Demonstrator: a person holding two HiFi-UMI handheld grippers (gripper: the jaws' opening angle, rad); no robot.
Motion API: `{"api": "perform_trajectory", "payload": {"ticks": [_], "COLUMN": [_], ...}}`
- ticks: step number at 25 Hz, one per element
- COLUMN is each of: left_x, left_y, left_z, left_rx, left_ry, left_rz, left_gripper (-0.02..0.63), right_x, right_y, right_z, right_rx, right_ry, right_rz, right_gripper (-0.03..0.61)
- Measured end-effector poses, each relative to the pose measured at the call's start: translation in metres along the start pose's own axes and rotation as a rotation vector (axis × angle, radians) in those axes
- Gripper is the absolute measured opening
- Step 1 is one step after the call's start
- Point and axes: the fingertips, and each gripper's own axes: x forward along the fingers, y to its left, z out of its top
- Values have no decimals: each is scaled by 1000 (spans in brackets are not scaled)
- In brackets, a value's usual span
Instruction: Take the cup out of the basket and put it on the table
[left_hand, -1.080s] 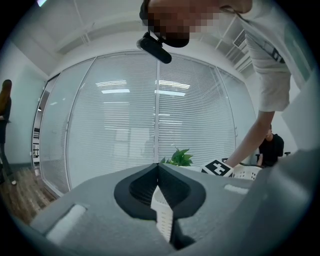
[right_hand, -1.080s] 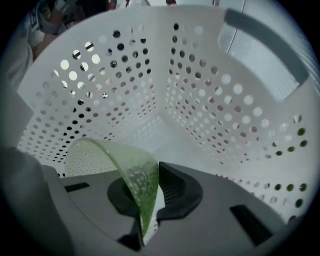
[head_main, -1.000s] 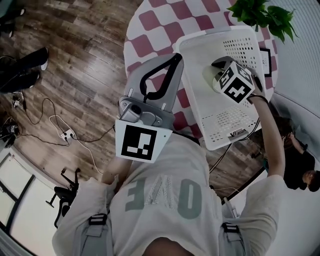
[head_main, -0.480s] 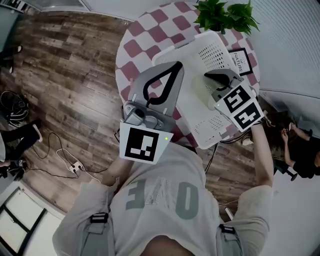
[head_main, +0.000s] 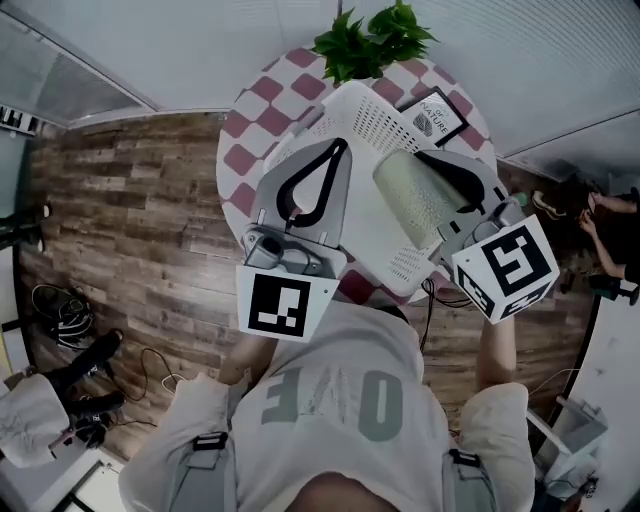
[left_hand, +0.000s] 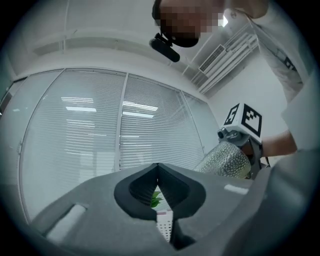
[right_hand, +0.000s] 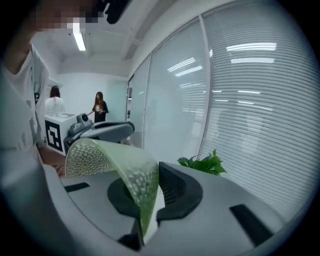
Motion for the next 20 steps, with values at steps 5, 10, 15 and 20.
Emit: {"api": "perform_trajectory", "payload": {"ticks": [5, 10, 15, 20], "left_x": [10, 9, 8, 9], "left_y": [-24, -31, -27, -23], "left_z": [28, 36, 35, 32], "left_rx": [-47, -57, -67, -73], "left_ry": [-94, -106, -107, -107], "left_rz": [-40, -101, -84, -71], "left_gripper": [5, 5, 5, 5], "right_x": [-52, -87, -110, -121], "right_y": [-9, -18, -12, -10], "right_z": [18, 9, -2, -9], "right_rx": [96, 233, 321, 340], "right_ry": [-174, -344, -473, -515], "right_rz": [-129, -352, -486, -549], "right_gripper": [25, 25, 25, 25]}}
